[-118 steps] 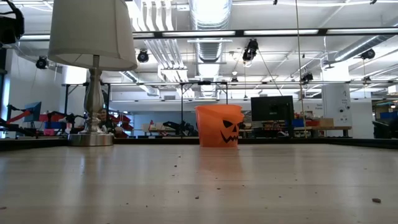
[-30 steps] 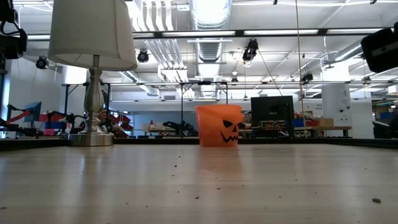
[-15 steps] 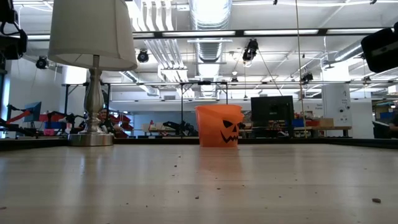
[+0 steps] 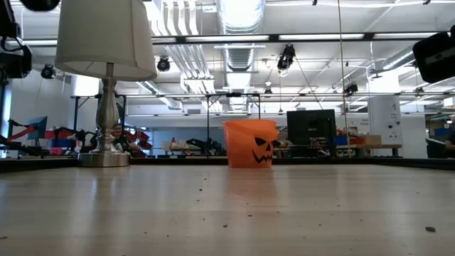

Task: Organize candy in baskets
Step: Return to Home Position

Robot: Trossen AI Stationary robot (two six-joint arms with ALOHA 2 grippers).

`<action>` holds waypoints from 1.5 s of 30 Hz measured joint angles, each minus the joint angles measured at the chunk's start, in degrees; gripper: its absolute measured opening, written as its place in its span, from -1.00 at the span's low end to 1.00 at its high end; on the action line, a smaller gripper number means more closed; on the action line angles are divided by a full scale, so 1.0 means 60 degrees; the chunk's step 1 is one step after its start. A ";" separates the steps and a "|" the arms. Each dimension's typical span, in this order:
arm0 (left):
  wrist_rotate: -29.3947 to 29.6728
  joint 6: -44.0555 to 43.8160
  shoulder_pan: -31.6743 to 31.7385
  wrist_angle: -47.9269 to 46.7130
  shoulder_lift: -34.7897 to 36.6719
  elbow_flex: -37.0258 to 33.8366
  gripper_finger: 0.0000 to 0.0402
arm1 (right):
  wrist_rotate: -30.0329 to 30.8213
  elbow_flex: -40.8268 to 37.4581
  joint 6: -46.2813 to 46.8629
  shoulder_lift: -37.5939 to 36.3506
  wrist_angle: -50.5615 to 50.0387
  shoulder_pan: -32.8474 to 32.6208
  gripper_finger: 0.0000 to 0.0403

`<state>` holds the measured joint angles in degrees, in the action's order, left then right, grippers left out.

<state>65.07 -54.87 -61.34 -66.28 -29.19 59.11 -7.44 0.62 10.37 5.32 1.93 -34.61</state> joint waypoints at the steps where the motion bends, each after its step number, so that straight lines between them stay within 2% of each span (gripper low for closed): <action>1: 0.0217 -0.0111 -0.0001 0.0154 0.0153 -0.0384 -0.30 | 0.0000 0.0000 -0.0003 0.0000 0.0000 0.0000 -0.24; 4: 0.0729 -0.0628 -0.0004 0.0716 0.0632 -0.1538 -0.30 | 0.0004 0.0000 -0.0084 0.0000 0.0004 0.0000 -0.24; 9: 0.0805 -0.1018 0.0000 0.2364 0.1374 -0.3305 -0.30 | 0.0004 0.0000 -0.0084 0.0000 0.0004 0.0000 -0.24; 12: 0.0793 -0.0280 -0.0004 0.4142 0.1657 -0.4180 -0.30 | 0.0004 0.0000 -0.0084 0.0003 0.0004 0.0000 -0.24; 15: 0.0418 0.1109 -0.0004 0.6543 0.1798 -0.4985 -0.30 | 0.0007 0.0000 -0.0084 0.0004 0.0004 0.0000 -0.24; 18: -0.0729 0.2803 -0.0004 0.9385 0.1792 -0.5783 -0.30 | 0.0007 0.0000 -0.0084 0.0004 0.0004 0.0000 -0.24; 20: -0.2019 0.4106 0.0000 1.1473 0.1714 -0.6309 -0.30 | 0.0007 0.0000 -0.0084 0.0004 0.0004 0.0000 -0.24; 24: -0.6014 0.6796 -0.0004 1.5842 0.1339 -0.7268 -0.30 | 0.0007 0.0000 -0.0084 0.0004 0.0004 0.0000 -0.24; 26: -0.7773 0.7667 -0.0004 1.7024 0.1257 -0.7579 -0.30 | 0.0007 0.0000 -0.0084 0.0004 0.0004 0.0000 -0.24; 28: -0.8650 0.8047 -0.0004 1.7300 0.1235 -0.7702 -0.30 | 0.0007 0.0000 -0.0080 0.0004 0.0004 0.0002 -0.24; 36: -0.8993 0.8452 0.0000 1.6181 0.1217 -0.7788 -0.30 | 0.0011 0.0000 -0.0069 0.0004 0.0004 0.0000 -0.24; 42: -1.1178 0.9086 -0.0004 1.6083 0.1265 -0.8024 -0.30 | 0.0009 0.0000 -0.0053 0.0004 0.0004 0.0002 -0.24; 45: -1.1339 0.9064 -0.0004 1.6113 0.1367 -0.8335 -0.30 | 0.0010 0.0000 -0.0051 0.0004 0.0004 0.0001 -0.24</action>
<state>-2.96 -0.48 -61.36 30.39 -20.99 9.10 -7.38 0.62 10.07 5.34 1.96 -34.60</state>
